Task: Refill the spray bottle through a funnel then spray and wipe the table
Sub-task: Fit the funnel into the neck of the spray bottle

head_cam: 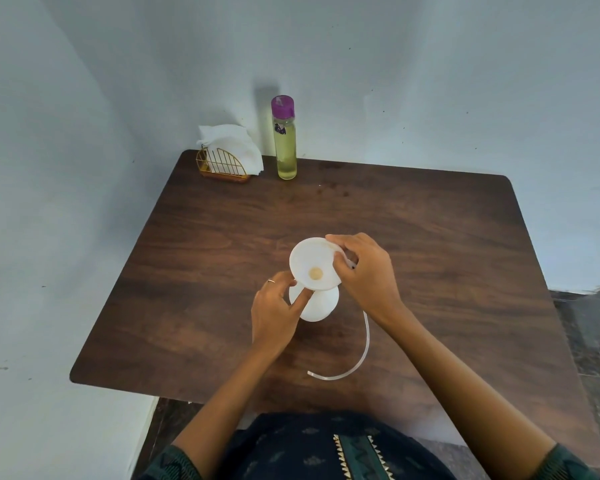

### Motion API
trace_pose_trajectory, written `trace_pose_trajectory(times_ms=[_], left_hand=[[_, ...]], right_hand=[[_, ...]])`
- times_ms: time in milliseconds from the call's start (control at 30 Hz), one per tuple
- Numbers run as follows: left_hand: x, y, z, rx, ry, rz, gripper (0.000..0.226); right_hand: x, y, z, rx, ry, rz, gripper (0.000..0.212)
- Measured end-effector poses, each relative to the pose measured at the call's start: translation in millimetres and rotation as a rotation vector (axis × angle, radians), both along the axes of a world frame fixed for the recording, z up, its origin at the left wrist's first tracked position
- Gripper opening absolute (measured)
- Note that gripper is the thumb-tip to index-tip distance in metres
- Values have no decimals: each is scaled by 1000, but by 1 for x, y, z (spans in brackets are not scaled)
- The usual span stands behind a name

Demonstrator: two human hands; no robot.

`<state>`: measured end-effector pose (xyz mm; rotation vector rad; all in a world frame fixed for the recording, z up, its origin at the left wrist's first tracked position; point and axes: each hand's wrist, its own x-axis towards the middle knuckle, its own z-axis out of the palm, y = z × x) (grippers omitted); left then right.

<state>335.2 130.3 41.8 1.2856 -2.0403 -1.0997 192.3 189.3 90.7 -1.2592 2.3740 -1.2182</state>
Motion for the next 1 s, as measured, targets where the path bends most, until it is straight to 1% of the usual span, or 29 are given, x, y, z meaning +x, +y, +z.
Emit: trace_pose_trajectory(times_ms=[200,367,500,633,733,800,900,1000], left_hand=[[2,-2,-5,8,-2,-27,49],[6,-6,-5,22,11,-90,42],[9,-12,-6,83,94,-107,30],[4,-27,-4,87,210,4,29],[-10,-56,2,65,265,48,39],[-24,-79,9,58,267,42,39],[-51,-120,14,78,217,36,33],[-81,-163,8,129,147,27,34]], right_hand=[[-1,0,0,30,-26,-20,34],[-5,-2,4,60,-57,-60,34],[-18,-8,7,16,-95,-112,28],[-38,-23,3,-68,-157,-140,19],[-57,-45,6,-91,-297,-97,17],[-71,-64,8,-80,-396,-70,19],[-98,-100,1,1,-434,-41,19],[-120,-138,-12,95,-464,-7,21]])
